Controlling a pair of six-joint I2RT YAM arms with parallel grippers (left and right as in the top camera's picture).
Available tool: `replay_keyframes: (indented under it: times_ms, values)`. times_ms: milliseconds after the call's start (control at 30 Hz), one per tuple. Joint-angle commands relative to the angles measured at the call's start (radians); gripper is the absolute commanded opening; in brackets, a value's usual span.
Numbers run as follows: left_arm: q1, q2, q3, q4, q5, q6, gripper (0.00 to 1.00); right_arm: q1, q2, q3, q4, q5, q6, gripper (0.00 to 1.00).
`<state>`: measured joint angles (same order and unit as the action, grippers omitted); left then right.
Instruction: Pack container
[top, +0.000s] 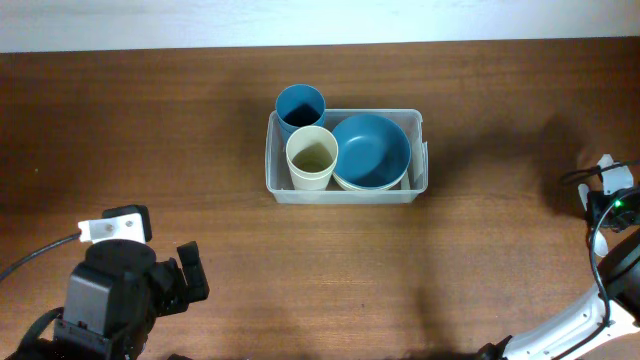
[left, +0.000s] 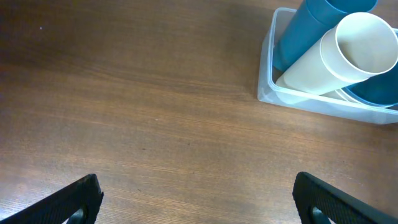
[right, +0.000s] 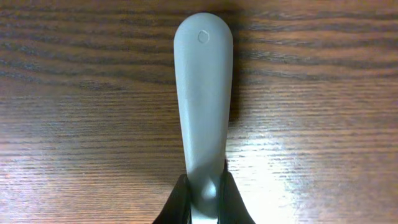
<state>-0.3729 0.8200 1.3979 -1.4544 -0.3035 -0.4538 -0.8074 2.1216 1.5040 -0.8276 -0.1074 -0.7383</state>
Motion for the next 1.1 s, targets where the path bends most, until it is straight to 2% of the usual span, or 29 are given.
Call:
replay_keyframes:
  times_ms: [0,100,267,467,733,867,1067]
  values:
    - [0.003,-0.003,-0.004,0.0,-0.01,-0.009,1.0,-0.005,-0.011,0.058,-0.015,-0.013,0.086,0.04]
    - [0.003,-0.003,-0.004,0.0,-0.01,-0.01,1.0,-0.004,-0.033,0.116,-0.057,-0.018,0.103,0.04]
    - [0.003,-0.003,-0.004,0.0,-0.01,-0.009,1.0,0.017,-0.059,0.197,-0.077,-0.098,0.32,0.04]
    - [0.003,-0.003,-0.004,-0.001,-0.01,-0.009,1.0,0.096,-0.059,0.333,-0.242,-0.332,0.337,0.04]
    - [0.003,-0.003,-0.004,0.0,-0.01,-0.01,1.0,0.29,-0.059,0.491,-0.444,-0.51,0.457,0.04]
    - [0.003,-0.003,-0.004,0.0,-0.01,-0.009,1.0,0.415,-0.059,0.511,-0.451,-0.518,0.512,0.04]
    - [0.003,-0.003,-0.004,0.0,-0.01,-0.01,1.0,0.605,-0.059,0.511,-0.439,-0.518,0.512,0.04]
